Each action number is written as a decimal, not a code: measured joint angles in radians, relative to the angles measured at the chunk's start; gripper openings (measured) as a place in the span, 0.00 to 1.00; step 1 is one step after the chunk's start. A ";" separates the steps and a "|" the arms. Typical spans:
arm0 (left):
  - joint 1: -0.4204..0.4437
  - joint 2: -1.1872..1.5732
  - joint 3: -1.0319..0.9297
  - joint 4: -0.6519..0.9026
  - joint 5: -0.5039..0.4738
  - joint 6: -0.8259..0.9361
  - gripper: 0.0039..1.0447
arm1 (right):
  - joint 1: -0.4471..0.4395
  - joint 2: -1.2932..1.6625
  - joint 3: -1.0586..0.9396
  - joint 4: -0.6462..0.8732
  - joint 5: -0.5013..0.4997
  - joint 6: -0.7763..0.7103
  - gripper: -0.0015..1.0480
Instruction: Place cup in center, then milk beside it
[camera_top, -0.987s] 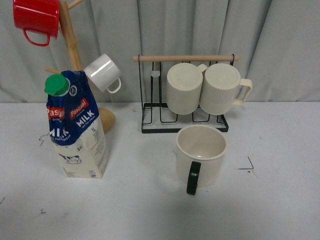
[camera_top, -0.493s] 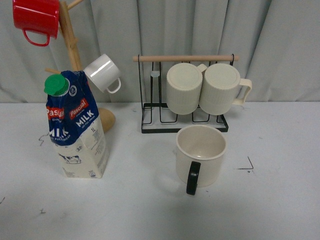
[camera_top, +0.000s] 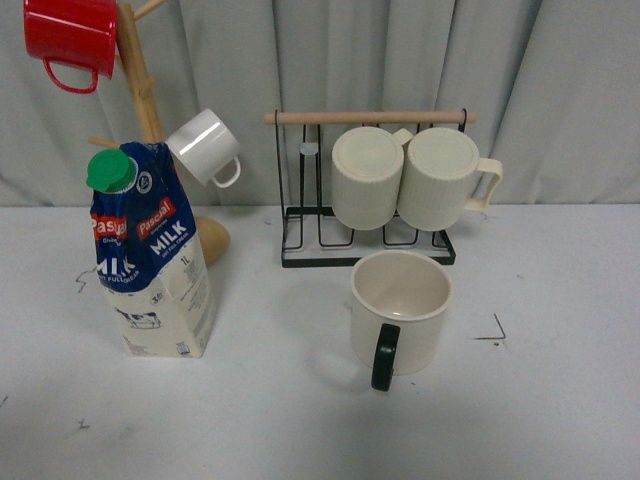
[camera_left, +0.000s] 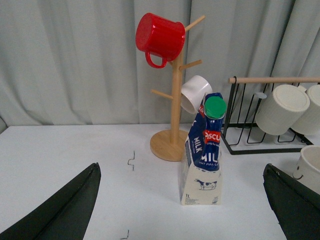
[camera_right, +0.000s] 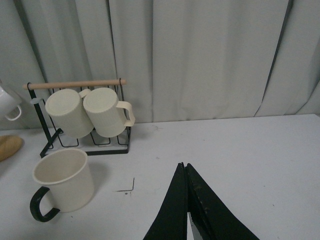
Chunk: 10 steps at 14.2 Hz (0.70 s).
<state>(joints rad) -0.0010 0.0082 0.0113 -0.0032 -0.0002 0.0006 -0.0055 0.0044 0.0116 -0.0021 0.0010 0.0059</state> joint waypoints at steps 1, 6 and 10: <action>0.000 0.000 0.000 0.000 0.000 0.000 0.94 | 0.000 0.000 0.000 -0.002 0.000 -0.001 0.04; -0.182 0.283 0.146 -0.227 -0.301 -0.119 0.94 | 0.000 0.000 0.000 -0.002 0.000 -0.002 0.64; -0.230 0.788 0.289 0.092 -0.318 -0.121 0.94 | 0.000 0.000 0.000 -0.001 -0.002 -0.003 0.94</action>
<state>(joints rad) -0.2306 0.7959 0.3004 0.0883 -0.3180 -0.1204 -0.0055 0.0044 0.0116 -0.0029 -0.0006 0.0032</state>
